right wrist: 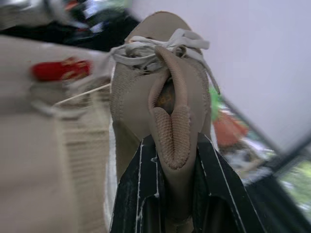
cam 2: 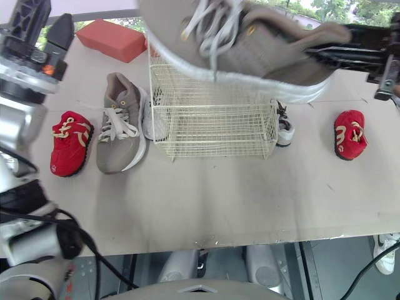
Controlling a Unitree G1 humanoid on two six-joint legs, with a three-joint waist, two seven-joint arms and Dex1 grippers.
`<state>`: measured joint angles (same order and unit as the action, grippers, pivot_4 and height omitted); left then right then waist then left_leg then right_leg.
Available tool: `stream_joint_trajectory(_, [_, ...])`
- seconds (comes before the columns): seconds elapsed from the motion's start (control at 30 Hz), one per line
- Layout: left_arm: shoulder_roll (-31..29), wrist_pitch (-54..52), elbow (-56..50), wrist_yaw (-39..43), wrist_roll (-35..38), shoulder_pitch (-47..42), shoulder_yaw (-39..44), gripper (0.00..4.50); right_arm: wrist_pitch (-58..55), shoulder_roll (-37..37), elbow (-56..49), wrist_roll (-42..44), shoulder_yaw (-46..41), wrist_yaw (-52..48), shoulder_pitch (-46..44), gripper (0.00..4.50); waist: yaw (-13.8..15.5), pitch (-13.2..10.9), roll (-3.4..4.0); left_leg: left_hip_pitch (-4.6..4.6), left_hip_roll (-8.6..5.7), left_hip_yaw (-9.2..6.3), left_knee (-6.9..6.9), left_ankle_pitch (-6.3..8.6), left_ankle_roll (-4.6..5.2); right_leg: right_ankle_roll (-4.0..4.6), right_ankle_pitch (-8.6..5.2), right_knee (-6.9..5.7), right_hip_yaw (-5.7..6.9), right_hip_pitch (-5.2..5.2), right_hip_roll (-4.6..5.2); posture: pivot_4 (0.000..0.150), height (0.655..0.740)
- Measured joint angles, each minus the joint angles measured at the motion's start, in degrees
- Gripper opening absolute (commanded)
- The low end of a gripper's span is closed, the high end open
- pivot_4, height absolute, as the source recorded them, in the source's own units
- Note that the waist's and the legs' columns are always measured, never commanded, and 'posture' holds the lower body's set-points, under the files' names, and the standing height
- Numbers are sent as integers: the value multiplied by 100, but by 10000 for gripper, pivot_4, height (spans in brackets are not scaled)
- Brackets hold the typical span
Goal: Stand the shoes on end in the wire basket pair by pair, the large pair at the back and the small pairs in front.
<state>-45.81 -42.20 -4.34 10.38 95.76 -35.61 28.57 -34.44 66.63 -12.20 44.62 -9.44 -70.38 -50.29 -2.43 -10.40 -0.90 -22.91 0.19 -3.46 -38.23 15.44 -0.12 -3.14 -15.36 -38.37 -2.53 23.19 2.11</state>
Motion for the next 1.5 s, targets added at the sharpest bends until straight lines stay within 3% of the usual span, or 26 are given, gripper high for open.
stream_joint_trajectory(0.1, [-1186,-847,-143,1665,-604,-157,-547,45000,609,-302,275,-714,1146,-1109,-955,427,-6,-2,2,0,-1,13,21,-12,-23,-3,-2,16,6,4,-4,1500,7400])
stream_joint_trajectory(0.2, [-1838,-1164,-343,3328,-1500,-184,-1360,45000,972,-852,530,-926,1831,-1788,-1463,427,14,-12,13,-10,1,9,40,-17,-30,-1,-3,22,12,15,-8,1500,7400])
stream_joint_trajectory(0.37, [-2591,-1252,-456,5456,-2859,-750,-2599,45000,1910,-1105,857,-931,3040,-1929,-2441,427,-5,-22,22,-94,5,4,10,-19,-34,-1,-2,20,21,90,-8,1500,7400])
stream_joint_trajectory(0.5, [-2750,-963,-417,6938,-4007,-1352,-3429,45000,2976,-1053,1135,-889,3930,-1943,-2776,427,11,-25,22,-107,6,9,5,-19,-34,-6,-5,38,25,89,-6,1500,7400])
stream_joint_trajectory(0.63, [-2737,-551,-395,7710,-4878,-1570,-3948,45000,3593,-1023,1360,-856,4357,-1957,-2796,427,6,-29,21,-111,5,11,-2,-18,-33,-6,-5,31,24,89,-3,1500,7400])
stream_joint_trajectory(0.73, [-2473,-535,-418,8010,-5193,-1589,-4159,31868,3929,-1085,1548,-827,4500,-1968,-3055,0,-1,-31,23,-109,9,6,-7,-18,-32,-6,-5,19,25,91,-6,1500,7400])
stream_joint_trajectory(0.93, [-2098,-673,-472,7836,-5516,-1562,-4192,2856,4180,-1082,1607,-812,4545,-2010,-3152,0,3,-31,23,-106,11,-7,-14,-18,-31,-6,-5,-2,21,93,-1,1500,7400])
stream_joint_trajectory(1.0, [-1994,-804,-539,7726,-5534,-1541,-4192,359,4226,-1064,1648,-811,4547,-2023,-3153,0,4,-31,23,-106,11,-9,-17,-17,-31,-6,-5,-10,21,95,-1,1500,7400])
stream_joint_trajectory(1.2, [-1752,-1113,-640,7460,-5563,-1536,-4079,359,4235,-976,1730,-805,4576,-2036,-3152,0,5,-31,23,-99,10,-10,-19,-17,-31,-6,-5,-33,19,97,0,1500,7400])
stream_joint_trajectory(1.3, [-1657,-1697,-501,7399,-5246,-1592,-3806,11220,4236,-896,1761,-692,4568,-2036,-3149,0,-4,-32,22,-98,9,-12,-24,-17,-30,-6,-6,-46,18,101,-1,1500,7400])
stream_joint_trajectory(1.43, [-1564,-1743,-705,7257,-5120,-1764,-3543,29604,4270,-1015,1723,-643,4569,-2028,-3108,0,-10,-31,22,-90,11,-12,-25,-17,-31,-6,-5,-53,11,101,0,1500,7400])
stream_joint_trajectory(1.5, [-1513,-1737,-864,7154,-5123,-1693,-3540,29604,4270,-1030,1687,-636,4569,-2028,-3108,0,-1,-31,21,-92,11,-14,-27,-17,-31,-6,-5,-52,11,101,0,1500,7400])
